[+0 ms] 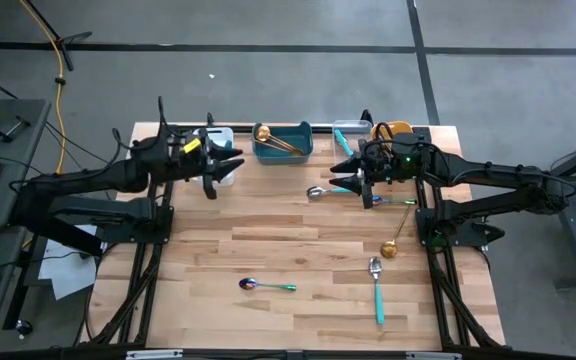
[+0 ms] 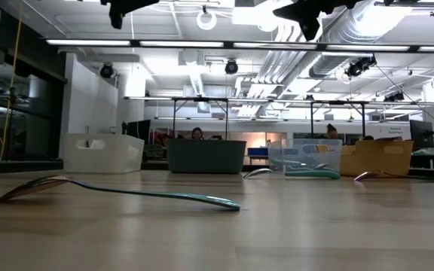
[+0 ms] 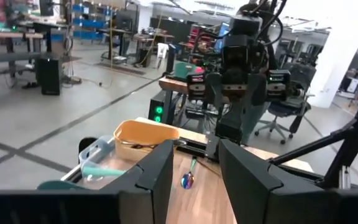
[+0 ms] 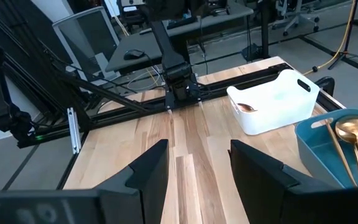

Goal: Sort silverware by color (type)
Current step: Put the gold spoon into the blue bin

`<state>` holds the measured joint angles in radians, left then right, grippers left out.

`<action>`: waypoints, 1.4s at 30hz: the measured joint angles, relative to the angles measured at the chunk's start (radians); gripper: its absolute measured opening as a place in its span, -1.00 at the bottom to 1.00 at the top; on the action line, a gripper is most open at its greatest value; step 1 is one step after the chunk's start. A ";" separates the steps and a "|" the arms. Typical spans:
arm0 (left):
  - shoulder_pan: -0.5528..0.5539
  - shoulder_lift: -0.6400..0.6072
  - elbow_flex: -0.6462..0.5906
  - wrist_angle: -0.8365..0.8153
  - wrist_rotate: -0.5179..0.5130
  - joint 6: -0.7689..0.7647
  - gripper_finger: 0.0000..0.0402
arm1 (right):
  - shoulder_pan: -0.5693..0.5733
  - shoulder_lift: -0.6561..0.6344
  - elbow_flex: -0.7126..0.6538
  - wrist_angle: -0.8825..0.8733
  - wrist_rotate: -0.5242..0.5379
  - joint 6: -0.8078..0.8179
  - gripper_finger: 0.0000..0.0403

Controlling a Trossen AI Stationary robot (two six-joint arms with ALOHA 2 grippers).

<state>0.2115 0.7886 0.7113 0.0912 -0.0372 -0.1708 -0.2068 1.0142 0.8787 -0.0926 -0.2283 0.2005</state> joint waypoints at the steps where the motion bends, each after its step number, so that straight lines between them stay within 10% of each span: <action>1: 0.000 0.007 0.000 0.013 0.000 0.010 -0.38 | 0.000 0.000 0.000 0.000 0.000 0.000 -0.18; 42: 0.002 0.023 0.000 0.042 0.000 0.173 -0.38 | 0.000 0.000 0.000 -0.157 0.011 0.090 -0.18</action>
<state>0.2131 0.8120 0.7113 0.1333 -0.0373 0.0023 -0.2068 1.0142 0.8787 -0.2500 -0.2169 0.2903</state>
